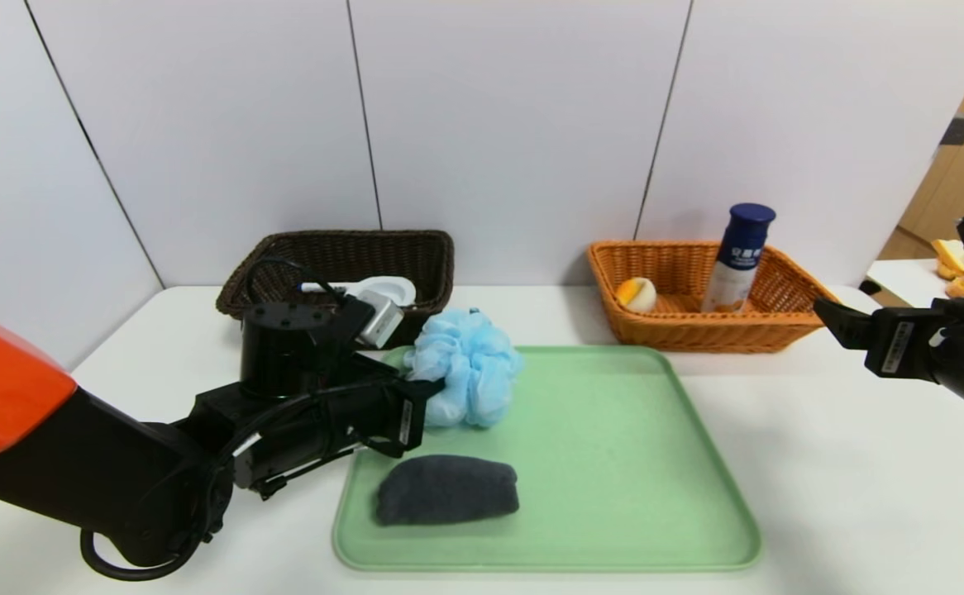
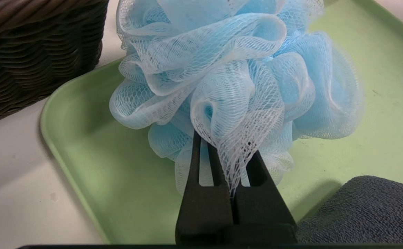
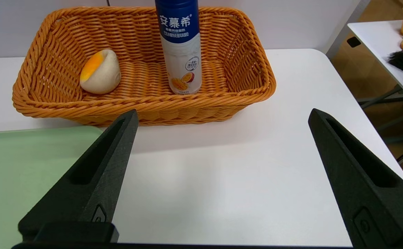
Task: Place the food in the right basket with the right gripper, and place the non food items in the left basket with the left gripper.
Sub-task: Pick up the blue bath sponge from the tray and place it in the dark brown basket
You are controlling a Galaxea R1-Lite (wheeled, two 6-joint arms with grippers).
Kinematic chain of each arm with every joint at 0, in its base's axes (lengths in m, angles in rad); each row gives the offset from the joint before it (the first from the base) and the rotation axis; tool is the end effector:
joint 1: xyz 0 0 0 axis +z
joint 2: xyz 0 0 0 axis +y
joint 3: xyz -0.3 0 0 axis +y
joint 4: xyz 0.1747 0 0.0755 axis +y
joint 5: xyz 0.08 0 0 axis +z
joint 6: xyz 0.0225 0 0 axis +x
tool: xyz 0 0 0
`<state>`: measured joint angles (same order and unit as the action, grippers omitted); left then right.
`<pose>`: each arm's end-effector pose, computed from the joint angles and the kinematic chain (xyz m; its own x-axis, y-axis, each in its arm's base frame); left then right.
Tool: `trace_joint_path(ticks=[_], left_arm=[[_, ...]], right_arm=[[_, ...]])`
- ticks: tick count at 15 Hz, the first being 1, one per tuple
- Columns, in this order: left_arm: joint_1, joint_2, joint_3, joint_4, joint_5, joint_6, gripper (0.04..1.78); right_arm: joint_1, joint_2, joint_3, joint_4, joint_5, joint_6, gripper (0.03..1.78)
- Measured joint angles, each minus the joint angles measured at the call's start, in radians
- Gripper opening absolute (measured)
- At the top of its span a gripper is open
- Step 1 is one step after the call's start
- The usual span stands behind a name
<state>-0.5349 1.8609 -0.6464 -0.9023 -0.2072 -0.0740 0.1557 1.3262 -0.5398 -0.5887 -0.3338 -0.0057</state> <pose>0.2683 -0.1643 0.1187 0.6964 -0.6517 -0.3006 0.6459 0.7517 -0.1334 0.2022 0.0243 0.2009 0.9660 -0.1800 -0.1856 0.1697 0.9830 -0.0699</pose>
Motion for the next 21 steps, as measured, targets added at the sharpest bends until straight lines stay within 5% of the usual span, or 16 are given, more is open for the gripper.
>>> trace_joint_path(ticks=[14, 17, 21], left_arm=[[-0.036, -0.135, -0.055, -0.131, -0.168, -0.024, 0.06], [0.060, -0.186, -0.158, -0.089, -0.166, -0.024, 0.06], [0.295, -0.213, -0.326, 0.140, -0.170, 0.006, 0.06]], right_arm=[[-0.029, 0.026, 0.006, -0.003, 0.027, 0.001, 1.69], [-0.029, 0.037, 0.007, -0.005, 0.030, 0.003, 1.69], [-0.030, 0.033, 0.011, -0.005, 0.029, 0.001, 1.69]])
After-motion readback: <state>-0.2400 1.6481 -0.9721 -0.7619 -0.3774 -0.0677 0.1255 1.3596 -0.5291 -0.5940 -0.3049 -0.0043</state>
